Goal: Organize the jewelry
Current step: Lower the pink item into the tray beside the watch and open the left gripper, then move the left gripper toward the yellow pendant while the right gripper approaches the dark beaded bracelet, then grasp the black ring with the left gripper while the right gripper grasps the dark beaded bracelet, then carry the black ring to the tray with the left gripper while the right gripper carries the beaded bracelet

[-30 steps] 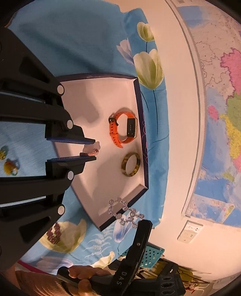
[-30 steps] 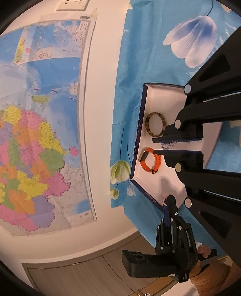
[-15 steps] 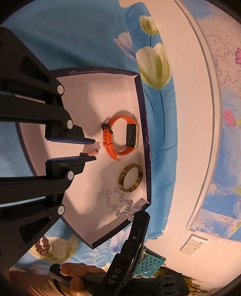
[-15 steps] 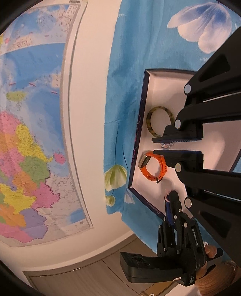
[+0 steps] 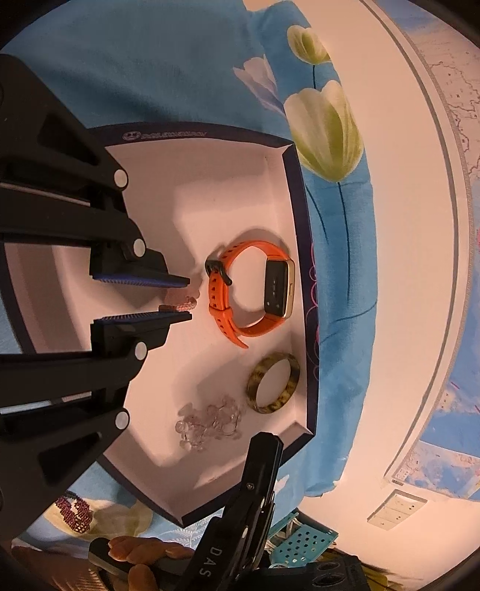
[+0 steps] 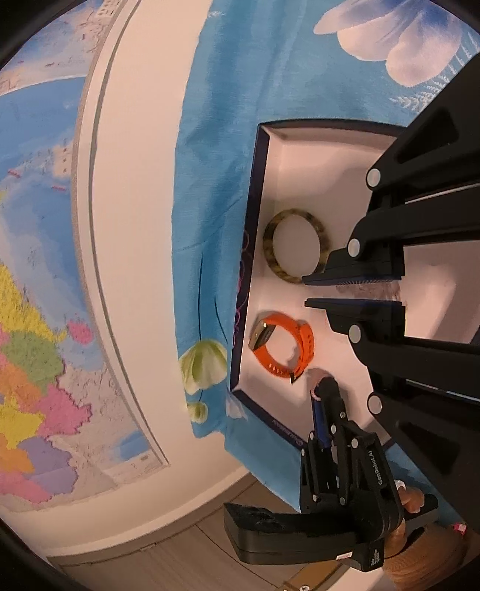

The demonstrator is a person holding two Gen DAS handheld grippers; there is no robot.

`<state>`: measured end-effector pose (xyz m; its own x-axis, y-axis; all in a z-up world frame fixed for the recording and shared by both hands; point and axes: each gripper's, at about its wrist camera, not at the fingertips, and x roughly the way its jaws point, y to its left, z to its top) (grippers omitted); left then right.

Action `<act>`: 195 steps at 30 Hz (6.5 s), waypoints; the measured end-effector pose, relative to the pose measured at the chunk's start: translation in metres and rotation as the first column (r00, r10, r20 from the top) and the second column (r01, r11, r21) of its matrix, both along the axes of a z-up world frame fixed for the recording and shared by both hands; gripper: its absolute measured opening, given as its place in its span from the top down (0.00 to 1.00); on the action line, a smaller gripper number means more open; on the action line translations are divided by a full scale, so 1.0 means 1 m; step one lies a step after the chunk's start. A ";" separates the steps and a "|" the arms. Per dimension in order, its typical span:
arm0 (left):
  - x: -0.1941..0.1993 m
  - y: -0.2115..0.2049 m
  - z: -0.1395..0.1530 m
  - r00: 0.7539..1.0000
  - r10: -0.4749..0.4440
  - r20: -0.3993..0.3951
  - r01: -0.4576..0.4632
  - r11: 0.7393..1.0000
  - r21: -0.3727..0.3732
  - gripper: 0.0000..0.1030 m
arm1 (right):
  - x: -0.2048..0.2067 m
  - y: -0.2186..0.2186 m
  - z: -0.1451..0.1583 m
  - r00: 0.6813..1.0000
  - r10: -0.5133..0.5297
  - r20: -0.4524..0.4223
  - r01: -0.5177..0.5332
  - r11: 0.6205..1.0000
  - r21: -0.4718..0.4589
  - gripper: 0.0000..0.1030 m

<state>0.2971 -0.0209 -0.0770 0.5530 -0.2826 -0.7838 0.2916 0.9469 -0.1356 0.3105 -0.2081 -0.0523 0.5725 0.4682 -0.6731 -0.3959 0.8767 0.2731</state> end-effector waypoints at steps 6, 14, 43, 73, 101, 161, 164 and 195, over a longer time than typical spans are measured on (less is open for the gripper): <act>0.003 -0.004 -0.001 1.000 -0.010 0.004 0.010 1.000 0.001 0.84 | -0.002 -0.008 0.000 0.999 -0.024 -0.024 0.025 0.999 0.033 0.88; -0.003 -0.006 0.005 0.999 -0.005 0.047 0.004 1.000 0.013 0.68 | -0.025 -0.012 0.012 1.000 -0.015 0.023 0.015 0.999 0.037 0.74; -0.167 0.027 0.015 0.987 -0.093 0.128 0.097 0.995 -0.021 0.49 | -0.179 -0.047 -0.030 0.999 0.011 -0.039 -0.014 0.996 -0.091 0.62; -0.170 0.015 -0.011 0.993 -0.109 0.054 0.108 0.994 0.024 0.64 | -0.194 0.007 -0.014 0.990 0.139 0.031 -0.138 0.990 -0.038 0.61; -0.174 0.000 -0.011 0.974 -0.212 0.083 0.208 0.976 0.061 0.72 | -0.184 -0.042 -0.029 0.999 -0.038 -0.027 0.035 0.994 -0.107 0.60; -0.173 -0.060 -0.013 0.952 -0.302 0.055 0.301 0.953 0.032 0.78 | -0.186 -0.034 -0.006 0.998 0.003 0.069 0.002 0.998 -0.061 0.85; -0.173 -0.055 -0.011 0.953 -0.296 0.067 0.296 0.955 0.011 0.77 | -0.185 -0.033 -0.006 0.998 0.004 0.069 0.000 0.998 -0.059 0.85; -0.165 -0.084 -0.012 0.934 -0.352 0.054 0.350 0.936 0.048 0.78 | -0.175 -0.041 -0.007 0.998 -0.005 0.063 0.005 1.000 -0.005 0.85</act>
<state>0.1320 -0.1053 -0.0891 0.4705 -0.4390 -0.7655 0.6130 0.7866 -0.0744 0.1353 -0.2488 -0.0590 0.6162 0.4615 -0.6382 -0.4076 0.8803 0.2429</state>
